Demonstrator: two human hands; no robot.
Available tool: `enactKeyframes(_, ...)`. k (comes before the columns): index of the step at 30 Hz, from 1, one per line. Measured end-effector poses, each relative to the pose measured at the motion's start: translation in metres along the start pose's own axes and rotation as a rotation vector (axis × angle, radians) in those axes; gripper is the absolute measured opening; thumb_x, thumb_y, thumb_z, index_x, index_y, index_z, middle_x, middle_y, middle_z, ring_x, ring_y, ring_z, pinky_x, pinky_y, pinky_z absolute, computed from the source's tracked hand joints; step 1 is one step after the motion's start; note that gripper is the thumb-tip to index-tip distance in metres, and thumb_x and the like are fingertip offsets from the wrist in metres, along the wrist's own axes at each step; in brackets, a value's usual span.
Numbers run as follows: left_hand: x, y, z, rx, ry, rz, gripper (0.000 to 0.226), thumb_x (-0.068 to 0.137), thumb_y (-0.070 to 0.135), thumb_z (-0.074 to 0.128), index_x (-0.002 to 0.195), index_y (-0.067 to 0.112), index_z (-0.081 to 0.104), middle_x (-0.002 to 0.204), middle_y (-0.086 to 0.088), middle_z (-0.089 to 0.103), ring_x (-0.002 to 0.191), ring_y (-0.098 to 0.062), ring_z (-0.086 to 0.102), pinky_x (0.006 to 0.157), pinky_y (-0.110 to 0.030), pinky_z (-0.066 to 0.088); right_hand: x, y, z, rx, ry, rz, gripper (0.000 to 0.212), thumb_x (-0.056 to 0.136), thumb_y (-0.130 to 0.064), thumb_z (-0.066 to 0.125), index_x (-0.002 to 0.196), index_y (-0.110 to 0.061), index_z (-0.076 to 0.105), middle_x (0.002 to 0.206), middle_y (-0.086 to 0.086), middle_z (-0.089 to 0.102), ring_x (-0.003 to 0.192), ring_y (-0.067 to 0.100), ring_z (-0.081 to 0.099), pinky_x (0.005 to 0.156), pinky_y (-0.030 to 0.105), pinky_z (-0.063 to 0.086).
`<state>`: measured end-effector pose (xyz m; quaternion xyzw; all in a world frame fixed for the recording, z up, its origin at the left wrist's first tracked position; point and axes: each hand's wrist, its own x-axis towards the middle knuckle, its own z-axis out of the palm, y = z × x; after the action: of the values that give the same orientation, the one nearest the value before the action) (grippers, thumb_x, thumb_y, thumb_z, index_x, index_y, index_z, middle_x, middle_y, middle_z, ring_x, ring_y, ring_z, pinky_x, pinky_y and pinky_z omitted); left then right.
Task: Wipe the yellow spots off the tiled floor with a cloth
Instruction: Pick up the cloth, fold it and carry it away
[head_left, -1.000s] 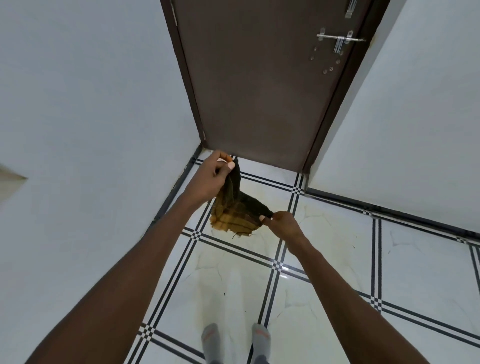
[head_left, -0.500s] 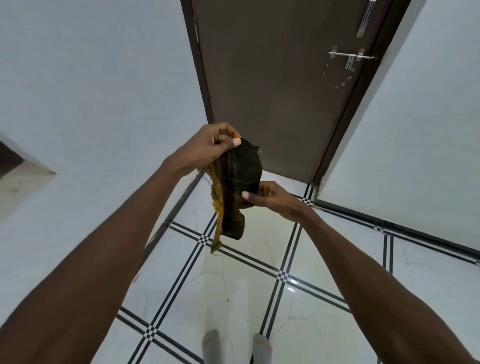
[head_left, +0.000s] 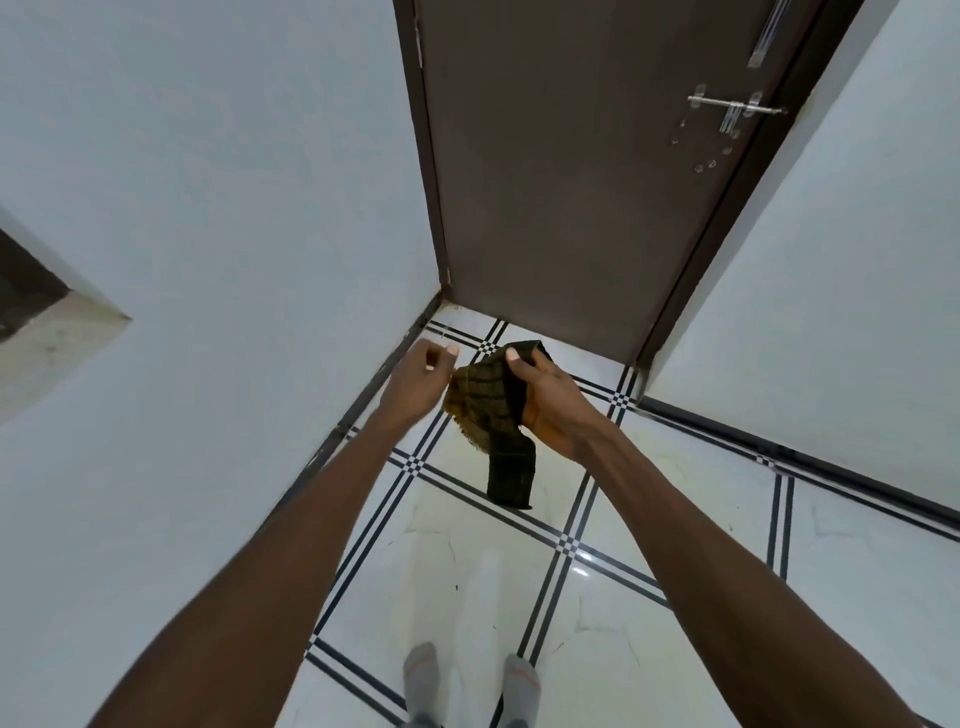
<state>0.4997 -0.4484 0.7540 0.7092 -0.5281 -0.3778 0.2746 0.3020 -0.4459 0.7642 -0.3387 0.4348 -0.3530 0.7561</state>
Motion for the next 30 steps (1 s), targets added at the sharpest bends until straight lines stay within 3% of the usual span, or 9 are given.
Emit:
enactKeyframes(4,-0.023,-0.027,0.018,-0.198,-0.14,-0.172,0.061,0.11,0.053,0.029,0.119,0.005,0.067,0.11,-0.013,0.074,0.109,-0.03,0.072,0.107,-0.048,0.055,0.0,0.009,-0.001,0.118,0.005,0.026,0.034,0.111,-0.025,0.047,0.145,-0.022,0.049,0.13,0.009,0.071,0.119,0.03,0.07,0.093,0.044,0.06)
enactKeyframes(8,-0.027,-0.024,0.024,-0.367,-0.159,-0.223,0.073,0.107,0.061,0.024,0.133,0.007,0.065,0.126,-0.011,0.071,0.115,-0.025,0.067,0.109,-0.041,0.051,-0.006,0.007,0.004,0.177,0.002,0.042,0.037,0.112,-0.028,0.043,0.149,-0.023,0.045,0.133,0.01,0.07,0.118,0.032,0.071,0.081,0.047,0.064)
enactKeyframes(11,-0.026,-0.013,0.023,-0.565,-0.2,-0.188,0.062,0.107,0.06,0.03,0.142,0.017,0.059,0.129,-0.002,0.065,0.121,-0.021,0.063,0.11,-0.039,0.048,-0.007,0.006,0.007,0.22,0.002,0.059,0.036,0.112,-0.026,0.043,0.147,-0.021,0.047,0.135,0.014,0.07,0.119,0.035,0.071,0.082,0.05,0.065)
enactKeyframes(14,-0.019,-0.01,0.02,-0.734,-0.171,-0.189,0.044,0.106,0.05,0.049,0.129,0.016,0.065,0.13,-0.006,0.068,0.125,-0.023,0.063,0.111,-0.04,0.05,-0.006,0.002,0.007,0.217,0.033,0.08,0.034,0.111,-0.023,0.046,0.144,-0.015,0.053,0.134,0.017,0.07,0.12,0.035,0.071,0.083,0.046,0.065)
enactKeyframes(16,-0.015,-0.013,0.017,-0.784,-0.129,-0.174,0.033,0.103,0.039,0.06,0.121,0.012,0.068,0.12,-0.012,0.072,0.12,-0.028,0.067,0.108,-0.042,0.055,-0.006,-0.004,0.003,0.141,0.082,0.077,0.031,0.109,-0.021,0.052,0.135,-0.007,0.061,0.128,0.018,0.071,0.115,0.031,0.071,0.082,0.039,0.065)
enactKeyframes(20,-0.004,-0.017,0.006,-0.667,-0.007,-0.19,0.031,0.094,0.037,0.076,0.111,0.012,0.071,0.109,-0.015,0.077,0.105,-0.033,0.075,0.093,-0.054,0.063,-0.001,-0.011,-0.014,-0.192,0.271,0.061,0.018,0.1,-0.016,0.069,0.114,-0.003,0.071,0.123,0.021,0.071,0.11,0.029,0.07,0.095,0.036,0.059)
enactKeyframes(22,0.003,-0.018,0.0,-0.539,0.038,-0.215,0.041,0.087,0.041,0.082,0.115,0.013,0.072,0.11,-0.013,0.079,0.105,-0.032,0.076,0.095,-0.055,0.062,0.001,-0.013,-0.023,-0.292,0.335,0.031,0.03,0.094,-0.014,0.077,0.121,-0.004,0.066,0.121,0.024,0.071,0.115,0.033,0.071,0.097,0.039,0.059)
enactKeyframes(25,0.01,-0.012,-0.008,-0.433,0.059,-0.232,0.061,0.081,0.042,0.087,0.13,0.015,0.062,0.122,-0.011,0.074,0.114,-0.03,0.072,0.102,-0.052,0.059,0.001,-0.02,-0.027,-0.342,0.267,-0.043,0.054,0.09,-0.01,0.08,0.139,-0.013,0.056,0.118,0.015,0.072,0.113,0.028,0.07,0.092,0.035,0.058)
enactKeyframes(30,0.008,0.0,-0.02,-0.434,0.059,-0.099,0.065,0.083,0.03,0.088,0.133,0.016,0.049,0.128,-0.015,0.071,0.114,-0.029,0.073,0.091,-0.034,0.061,-0.004,-0.03,-0.024,-0.745,0.207,-0.179,0.047,0.086,-0.009,0.084,0.13,-0.014,0.071,0.114,-0.003,0.07,0.103,0.015,0.065,0.091,0.028,0.055)
